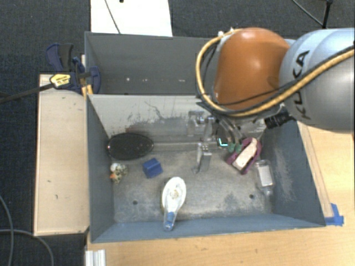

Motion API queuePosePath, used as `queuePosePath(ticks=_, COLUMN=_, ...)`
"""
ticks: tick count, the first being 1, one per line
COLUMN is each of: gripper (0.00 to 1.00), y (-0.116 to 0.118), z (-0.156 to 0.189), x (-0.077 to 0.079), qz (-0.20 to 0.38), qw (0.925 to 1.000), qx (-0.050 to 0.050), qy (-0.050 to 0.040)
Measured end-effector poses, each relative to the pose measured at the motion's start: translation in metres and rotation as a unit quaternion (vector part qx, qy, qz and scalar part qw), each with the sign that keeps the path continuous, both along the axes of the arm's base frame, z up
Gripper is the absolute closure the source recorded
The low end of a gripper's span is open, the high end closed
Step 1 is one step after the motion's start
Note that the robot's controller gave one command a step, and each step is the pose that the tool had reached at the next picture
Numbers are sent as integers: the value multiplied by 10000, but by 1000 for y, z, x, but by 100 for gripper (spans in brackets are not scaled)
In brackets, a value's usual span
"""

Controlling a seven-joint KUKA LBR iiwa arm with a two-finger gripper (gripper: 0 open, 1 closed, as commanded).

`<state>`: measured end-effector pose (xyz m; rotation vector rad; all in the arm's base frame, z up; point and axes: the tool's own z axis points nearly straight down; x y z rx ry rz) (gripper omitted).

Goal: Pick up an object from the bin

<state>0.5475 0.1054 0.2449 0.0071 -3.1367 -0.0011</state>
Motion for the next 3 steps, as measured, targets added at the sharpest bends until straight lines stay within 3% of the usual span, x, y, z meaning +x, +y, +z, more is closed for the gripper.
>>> queuePosePath(ticks=1, gripper=0, y=45, z=-173, x=-40, qz=2748, qw=9615, qx=-1, qy=-15)
queuePosePath(ticks=2, gripper=0, y=59, z=-144, x=-54, qz=3834, qw=9236, qx=11, qy=-52)
queuePosePath(ticks=3, gripper=0, y=54, z=-145, x=-50, qz=4648, qw=8854, qx=11, qy=-55)
